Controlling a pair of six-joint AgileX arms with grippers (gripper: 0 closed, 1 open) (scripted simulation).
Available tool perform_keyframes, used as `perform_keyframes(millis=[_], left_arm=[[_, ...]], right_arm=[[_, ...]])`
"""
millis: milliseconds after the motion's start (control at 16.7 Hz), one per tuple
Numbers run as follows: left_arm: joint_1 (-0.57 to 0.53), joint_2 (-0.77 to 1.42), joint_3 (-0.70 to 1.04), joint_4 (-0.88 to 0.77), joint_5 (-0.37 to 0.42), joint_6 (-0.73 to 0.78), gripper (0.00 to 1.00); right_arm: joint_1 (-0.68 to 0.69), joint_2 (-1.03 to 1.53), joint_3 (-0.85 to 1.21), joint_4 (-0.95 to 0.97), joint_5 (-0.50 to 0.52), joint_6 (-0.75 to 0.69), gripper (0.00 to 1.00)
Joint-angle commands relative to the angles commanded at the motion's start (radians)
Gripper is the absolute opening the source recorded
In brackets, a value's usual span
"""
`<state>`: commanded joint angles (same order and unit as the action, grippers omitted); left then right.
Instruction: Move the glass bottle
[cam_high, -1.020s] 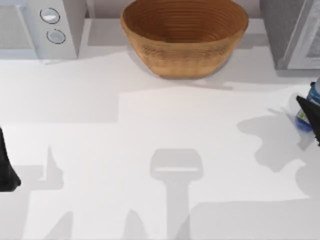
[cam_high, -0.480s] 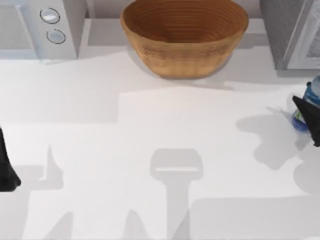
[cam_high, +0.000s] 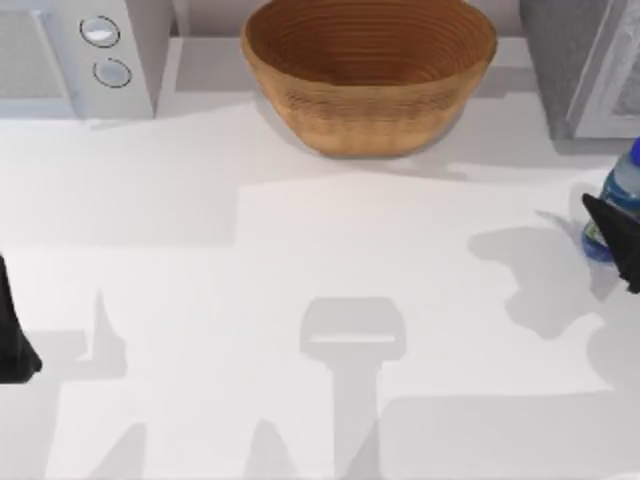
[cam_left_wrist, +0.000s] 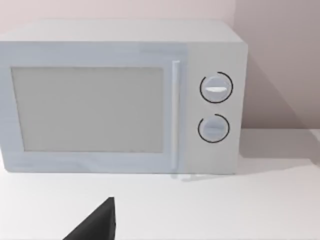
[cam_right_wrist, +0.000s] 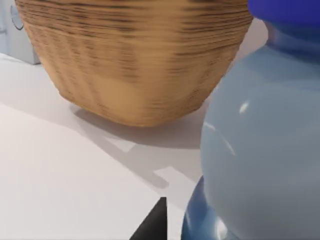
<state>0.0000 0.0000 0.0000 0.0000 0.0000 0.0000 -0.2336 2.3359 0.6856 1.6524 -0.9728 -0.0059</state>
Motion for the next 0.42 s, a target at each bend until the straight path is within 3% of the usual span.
perform_keyframes(millis=[120, 420], left_arm=[[0.0, 0.0, 0.0, 0.0, 0.0, 0.0, 1.0], [0.0, 0.0, 0.0, 0.0, 0.0, 0.0, 1.0]], right_arm=[[0.0, 0.0, 0.0, 0.0, 0.0, 0.0, 1.0], [0.0, 0.0, 0.0, 0.0, 0.0, 0.0, 1.0]])
